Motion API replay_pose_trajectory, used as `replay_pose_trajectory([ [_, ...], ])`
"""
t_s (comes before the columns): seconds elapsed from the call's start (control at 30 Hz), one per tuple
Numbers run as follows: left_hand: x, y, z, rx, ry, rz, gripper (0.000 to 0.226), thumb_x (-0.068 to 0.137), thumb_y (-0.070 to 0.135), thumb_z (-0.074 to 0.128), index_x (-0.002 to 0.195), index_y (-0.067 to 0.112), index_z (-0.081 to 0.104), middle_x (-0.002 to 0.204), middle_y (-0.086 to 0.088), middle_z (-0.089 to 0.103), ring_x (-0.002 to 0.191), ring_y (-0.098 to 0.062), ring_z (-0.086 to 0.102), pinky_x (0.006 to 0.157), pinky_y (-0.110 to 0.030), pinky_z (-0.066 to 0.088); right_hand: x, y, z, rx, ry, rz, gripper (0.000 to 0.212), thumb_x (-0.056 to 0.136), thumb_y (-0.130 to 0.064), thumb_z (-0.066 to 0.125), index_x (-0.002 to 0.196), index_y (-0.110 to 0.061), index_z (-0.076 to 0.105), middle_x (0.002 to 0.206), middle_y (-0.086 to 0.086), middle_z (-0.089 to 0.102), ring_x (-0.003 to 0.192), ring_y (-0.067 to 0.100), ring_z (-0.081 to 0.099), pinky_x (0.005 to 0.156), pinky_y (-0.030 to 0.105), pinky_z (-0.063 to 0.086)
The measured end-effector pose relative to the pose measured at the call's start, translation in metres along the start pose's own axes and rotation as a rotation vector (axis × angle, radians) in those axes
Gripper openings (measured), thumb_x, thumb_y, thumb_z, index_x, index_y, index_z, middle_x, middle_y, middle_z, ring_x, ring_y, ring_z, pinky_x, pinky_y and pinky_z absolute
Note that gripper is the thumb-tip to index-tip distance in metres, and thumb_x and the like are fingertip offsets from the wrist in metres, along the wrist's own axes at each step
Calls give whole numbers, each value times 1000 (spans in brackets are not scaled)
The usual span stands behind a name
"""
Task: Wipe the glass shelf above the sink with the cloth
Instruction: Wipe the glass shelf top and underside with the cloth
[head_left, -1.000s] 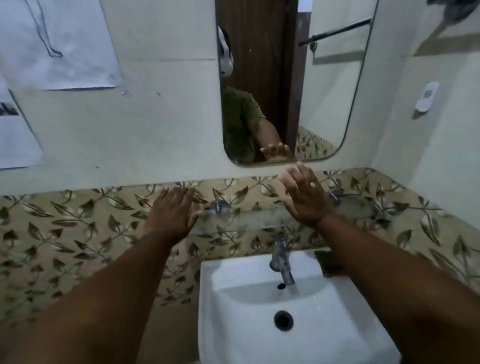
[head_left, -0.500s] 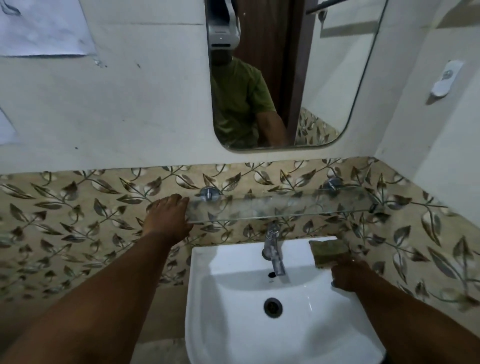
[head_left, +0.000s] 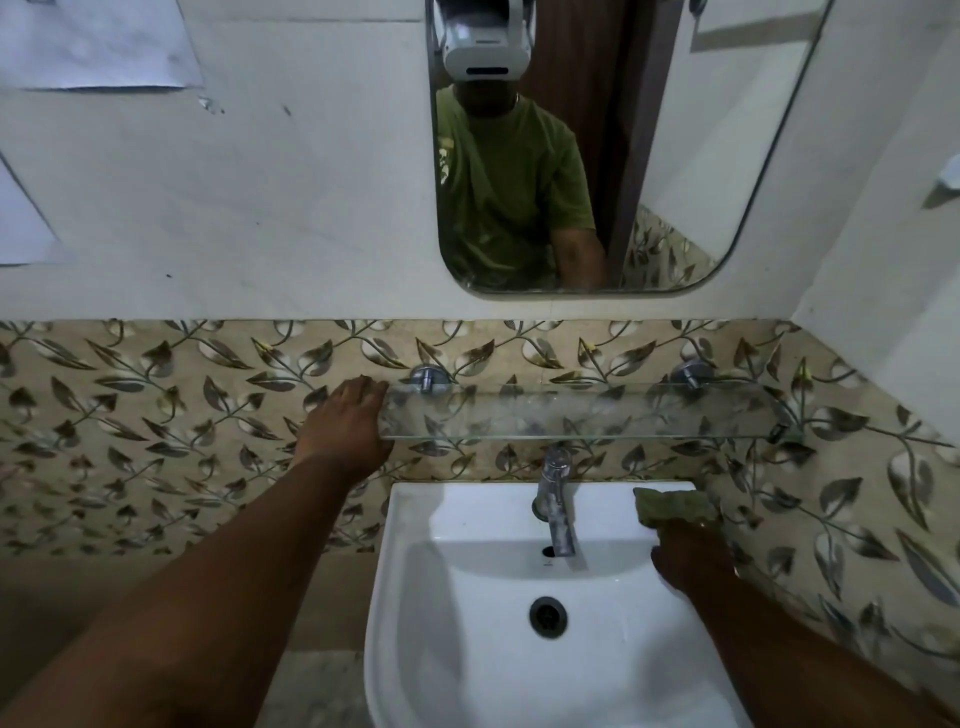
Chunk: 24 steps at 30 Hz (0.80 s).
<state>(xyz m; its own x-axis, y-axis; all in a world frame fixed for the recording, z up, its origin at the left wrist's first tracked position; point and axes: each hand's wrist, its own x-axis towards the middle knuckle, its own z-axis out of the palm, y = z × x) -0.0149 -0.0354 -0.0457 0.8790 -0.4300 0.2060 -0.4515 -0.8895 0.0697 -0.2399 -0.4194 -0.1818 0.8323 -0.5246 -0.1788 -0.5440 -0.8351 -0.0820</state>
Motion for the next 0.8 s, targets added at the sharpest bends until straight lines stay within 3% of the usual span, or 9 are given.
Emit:
replay_pose_trajectory([
  [0.1,0,1,4,-7,8,-2,80,85,45,61,154,21,29,160,-11,34,144,-31,37,111,-47,38,8,12,29,77,186,39,46,92,-30,61,136,-39,62,132,-4,70,117,26,65,104,39,47],
  [0.17,0,1,6,-6,17,0,80,86,46,59,154,22,28,161,-10,33,145,-31,36,112,-47,38,-13,1,31,196,285,27,29,97,-30,57,124,-38,63,118,-7,73,108,25,68,94,35,50],
  [0.27,0,0,7,-10,26,-1,80,87,47,59,155,22,27,162,-10,32,147,-30,33,113,-46,36,-60,-38,21,434,230,-58,6,100,-25,53,99,-30,55,95,-6,65,94,21,67,77,36,48],
  [0.33,2,0,6,-4,23,-3,80,86,48,59,156,22,27,162,-9,31,148,-29,32,113,-46,36,-94,-68,3,584,143,-226,24,89,-20,60,91,-41,48,85,-9,62,80,8,62,69,34,47],
  [0.4,2,-1,7,-2,26,2,79,85,49,57,154,23,30,161,-9,34,146,-29,34,112,-46,39,-117,-99,-24,655,160,-383,31,79,-26,61,92,-52,48,99,-15,62,81,5,61,68,27,46],
  [0.47,3,-2,8,-4,33,7,76,84,50,56,151,23,34,157,-10,40,142,-30,39,107,-46,44,-124,-131,-61,773,198,-476,23,78,-31,56,92,-48,51,99,-14,63,79,5,61,70,24,47],
  [0.63,2,-5,12,-22,36,6,75,81,55,56,148,25,37,153,-8,44,139,-29,43,102,-46,47,-98,-215,-161,936,391,-625,24,85,-1,60,91,-24,57,87,-6,61,82,3,58,71,19,47],
  [0.73,3,-7,14,-40,28,19,71,79,54,55,144,26,41,150,-7,46,138,-28,44,101,-48,49,-60,-251,-193,694,427,-472,14,89,-21,60,103,-24,63,110,-1,61,99,16,62,80,31,53],
  [0.8,4,-8,14,-46,25,24,69,80,53,52,142,24,43,149,-9,47,137,-29,45,101,-48,49,-47,-270,-197,351,400,-315,33,90,-39,57,122,-30,63,140,3,50,117,31,57,97,40,51],
])
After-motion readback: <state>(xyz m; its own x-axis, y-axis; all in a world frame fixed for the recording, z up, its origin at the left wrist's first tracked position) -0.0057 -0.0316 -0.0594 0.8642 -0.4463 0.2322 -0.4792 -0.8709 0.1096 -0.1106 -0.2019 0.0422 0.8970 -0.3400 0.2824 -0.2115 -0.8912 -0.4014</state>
